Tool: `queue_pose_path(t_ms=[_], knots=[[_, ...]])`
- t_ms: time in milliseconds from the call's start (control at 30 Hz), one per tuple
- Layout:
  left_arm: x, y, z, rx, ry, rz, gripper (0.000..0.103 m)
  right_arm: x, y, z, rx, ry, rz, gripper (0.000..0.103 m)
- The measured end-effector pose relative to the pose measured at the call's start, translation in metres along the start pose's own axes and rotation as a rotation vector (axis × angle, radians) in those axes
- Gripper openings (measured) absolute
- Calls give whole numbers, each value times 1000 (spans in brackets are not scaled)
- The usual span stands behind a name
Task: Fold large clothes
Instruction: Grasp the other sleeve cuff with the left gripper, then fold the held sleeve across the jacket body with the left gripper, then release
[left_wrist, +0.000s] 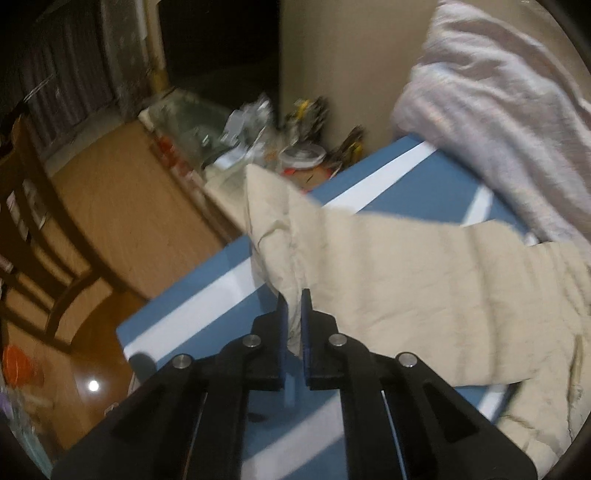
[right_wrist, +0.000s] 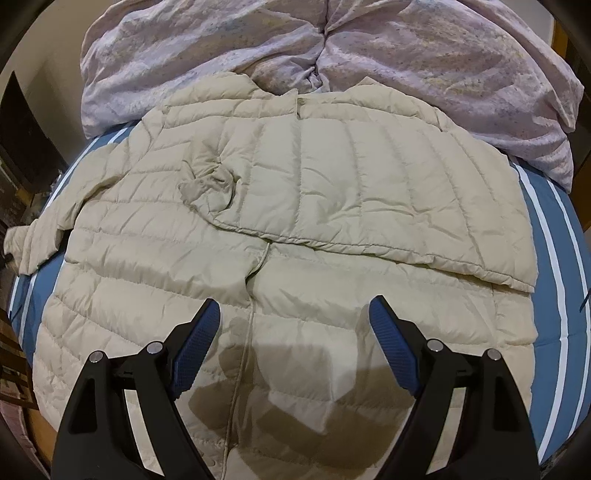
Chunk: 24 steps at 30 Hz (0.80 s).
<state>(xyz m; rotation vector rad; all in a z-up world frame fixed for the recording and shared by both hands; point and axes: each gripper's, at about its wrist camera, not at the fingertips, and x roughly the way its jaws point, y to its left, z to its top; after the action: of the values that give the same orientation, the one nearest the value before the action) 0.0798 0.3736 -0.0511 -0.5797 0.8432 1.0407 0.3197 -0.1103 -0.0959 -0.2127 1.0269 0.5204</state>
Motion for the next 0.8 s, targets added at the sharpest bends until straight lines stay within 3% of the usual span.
queue_pose_path(t_ms=[167, 300, 600, 800], knots=[[-39, -51, 16, 72, -83, -134, 6, 0, -5, 3, 15, -6, 7, 84], [-62, -97, 17, 137, -104, -250, 6, -1, -12, 3, 31, -12, 7, 84], [-103, -227, -20, 272, -16, -577, 6, -6, -40, 2, 99, -23, -9, 84], [-120, -292, -70, 392, 55, -710, 7, -7, -62, 0, 152, -23, -16, 84]])
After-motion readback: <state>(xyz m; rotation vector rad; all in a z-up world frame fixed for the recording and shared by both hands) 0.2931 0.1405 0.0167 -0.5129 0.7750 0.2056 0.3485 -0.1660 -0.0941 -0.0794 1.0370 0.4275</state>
